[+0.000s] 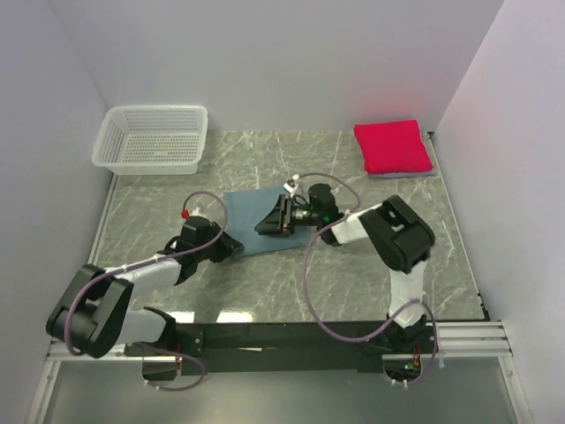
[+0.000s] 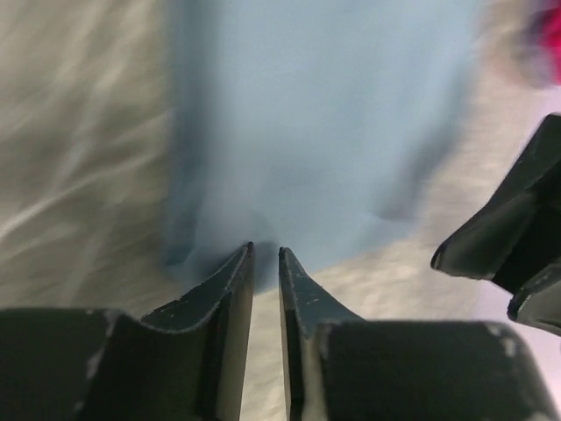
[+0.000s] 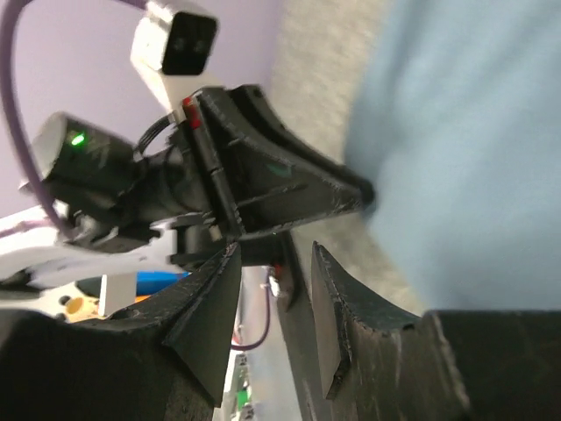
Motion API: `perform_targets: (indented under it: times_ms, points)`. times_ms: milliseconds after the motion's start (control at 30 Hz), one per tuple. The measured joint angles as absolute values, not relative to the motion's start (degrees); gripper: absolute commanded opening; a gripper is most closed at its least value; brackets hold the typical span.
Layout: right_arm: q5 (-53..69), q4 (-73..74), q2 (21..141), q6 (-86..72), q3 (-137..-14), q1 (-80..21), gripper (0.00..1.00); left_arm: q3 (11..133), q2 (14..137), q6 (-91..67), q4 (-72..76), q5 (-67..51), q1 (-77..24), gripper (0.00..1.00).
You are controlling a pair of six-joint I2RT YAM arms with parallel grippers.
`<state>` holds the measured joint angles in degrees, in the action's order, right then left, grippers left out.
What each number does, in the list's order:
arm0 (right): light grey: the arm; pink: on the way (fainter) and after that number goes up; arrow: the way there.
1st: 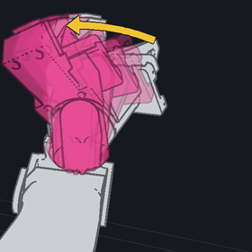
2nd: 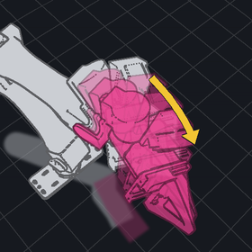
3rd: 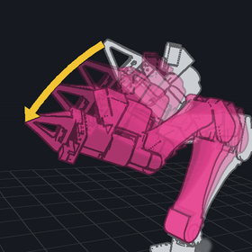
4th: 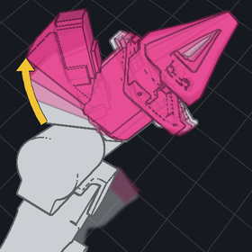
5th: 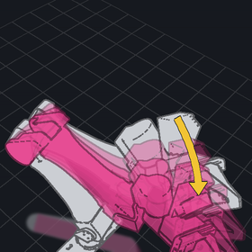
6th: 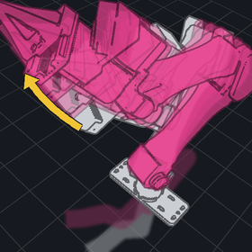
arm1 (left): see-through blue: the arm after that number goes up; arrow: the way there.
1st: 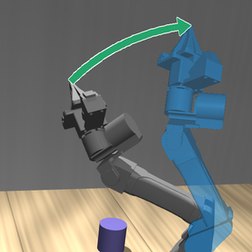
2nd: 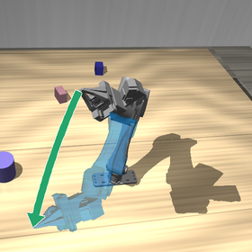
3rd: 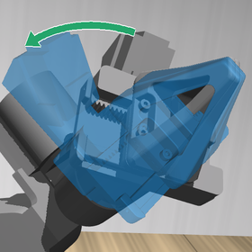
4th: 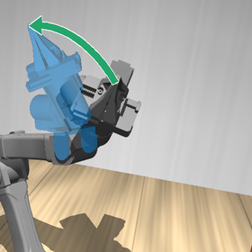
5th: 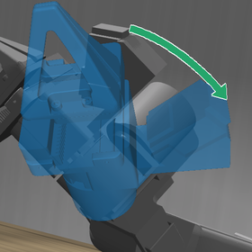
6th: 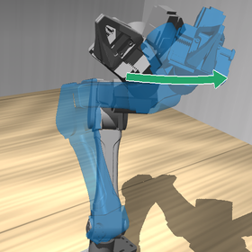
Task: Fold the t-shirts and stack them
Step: Fold the tshirt, then neatly place the folded tshirt to the corner
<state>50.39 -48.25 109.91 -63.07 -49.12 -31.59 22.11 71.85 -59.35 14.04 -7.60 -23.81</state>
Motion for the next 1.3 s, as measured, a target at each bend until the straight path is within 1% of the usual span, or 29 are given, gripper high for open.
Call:
perform_targets:
  times_ms: [133,200,333,467,567,700,800,867,900,933,1000,1033,1100,1133,1200,1233,1300]
  points:
    - [49.63,-48.27,119.31,-63.68,-50.5,-33.19,0.45,20.53,74.85,-61.58,15.18,-7.66,-23.73,0.18]
    - [49.76,-49.1,121.95,-63.92,-49.63,-32.73,0.45,20.25,74.94,-62.41,15.53,-7.66,-23.49,0.17]
    - [50.43,-50.3,120.66,-62.5,-46.83,-30.04,0.45,18.96,74.96,-64.18,17.28,-8.56,-22.11,0.17]
    - [51.09,-50.28,117.49,-60.49,-41.78,-24.53,0.45,18.06,74.96,-65.36,18.59,-9.85,-20.88,0.15]
    - [51.88,-47.42,115.52,-57.52,-39.05,-18.96,0.45,17.98,74.94,-65.73,18.59,-10.33,-20.36,0.16]
    - [52.84,-42.35,112.95,-53.69,-38.2,-14.04,0.45,18.15,73.73,-65.69,17.19,-10.41,-20.16,0.21]
    - [52.21,-36.32,110.32,-50.59,-39.11,-12.47,0.45,19.53,71.09,-65.21,13.08,-9.26,-19.86,0.25]
    - [51.24,-31.75,107.96,-48.86,-40.97,-12.32,0.45,20.84,69.41,-64.73,10.7,-8.45,-19.57,0.29]
    - [50.85,-30.44,107.07,-48.31,-41.93,-12.32,0.45,21.54,68.77,-64.4,9.85,-8.01,-19.49,0.32]
    - [50.26,-28.8,105.95,-47.72,-43.29,-12.32,0.45,22.52,68.2,-63.94,8.6,-7.62,-19.4,0.38]
    - [48.51,-25.08,103.68,-45.76,-46.37,-12.34,0.45,25.3,67.75,-62.13,6.2,-6.5,-19.31,0.46]
    - [47.0,-23.0,102.43,-44.6,-47.88,-12.36,0.48,26.92,67.75,-61.49,5.17,-6.02,-19.31,0.52]
    - [42.87,-17.65,99.68,-41.8,-50.35,-12.34,0.52,31.46,67.96,-58.37,2.04,-3.6,-20.23,0.57]
    - [40.62,-15.29,98.5,-40.62,-51.09,-12.34,0.57,34.5,68.45,-56.01,0.32,-1.54,-21.63,0.61]
    - [34.68,-9.04,95.55,-38.02,-52.6,-12.34,0.63,40.71,70.39,-52.1,-2.61,1.87,-25.28,0.63]
    - [31.33,-6.09,94.13,-36.93,-52.97,-12.32,0.68,43.99,71.92,-50.02,-3.84,3.42,-27.7,0.65]
    - [24.36,-0.47,91.26,-35.18,-53.15,-12.16,0.73,51.31,76.09,-45.54,-6.24,6.72,-32.95,0.66]
